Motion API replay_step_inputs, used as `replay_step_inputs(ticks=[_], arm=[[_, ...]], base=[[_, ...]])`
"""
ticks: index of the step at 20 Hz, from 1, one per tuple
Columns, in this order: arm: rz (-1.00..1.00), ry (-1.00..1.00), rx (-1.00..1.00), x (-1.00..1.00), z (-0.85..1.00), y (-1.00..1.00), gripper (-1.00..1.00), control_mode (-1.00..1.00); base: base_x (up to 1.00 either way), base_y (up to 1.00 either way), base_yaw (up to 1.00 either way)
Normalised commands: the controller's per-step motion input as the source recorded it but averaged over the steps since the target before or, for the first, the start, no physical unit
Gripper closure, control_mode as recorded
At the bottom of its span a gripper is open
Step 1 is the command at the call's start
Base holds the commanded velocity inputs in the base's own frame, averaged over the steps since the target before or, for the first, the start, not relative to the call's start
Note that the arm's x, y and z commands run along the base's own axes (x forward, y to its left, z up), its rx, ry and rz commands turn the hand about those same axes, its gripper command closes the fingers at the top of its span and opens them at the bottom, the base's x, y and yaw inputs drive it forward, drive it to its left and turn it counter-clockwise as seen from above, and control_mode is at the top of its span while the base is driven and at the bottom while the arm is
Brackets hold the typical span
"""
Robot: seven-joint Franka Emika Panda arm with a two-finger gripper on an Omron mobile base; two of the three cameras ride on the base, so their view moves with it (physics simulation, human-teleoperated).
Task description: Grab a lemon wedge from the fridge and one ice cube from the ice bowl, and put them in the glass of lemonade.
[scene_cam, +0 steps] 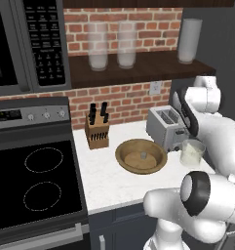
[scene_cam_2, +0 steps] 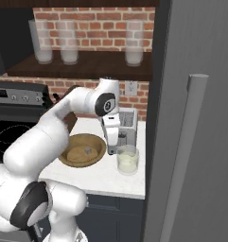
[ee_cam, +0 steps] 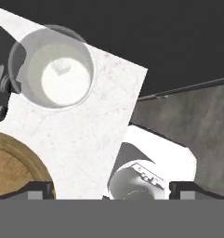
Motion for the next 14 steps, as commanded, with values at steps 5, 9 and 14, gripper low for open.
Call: replay_step_inputs(ticks=[5, 9, 14], arm=[[0.48, 0.02, -0.01, -0.55, 0.0, 0.79, -1.0, -1.0], [0.5, -0.01, -0.01, -0.41, 0.0, 0.75, -1.0, -1.0], [0.29, -0.14, 0.0, -0.53, 0.05, 0.49, -1.0, -1.0]], base=[[0.0, 0.0, 0.0], [0.0, 0.0, 0.0], [0.0, 0.0, 0.0]])
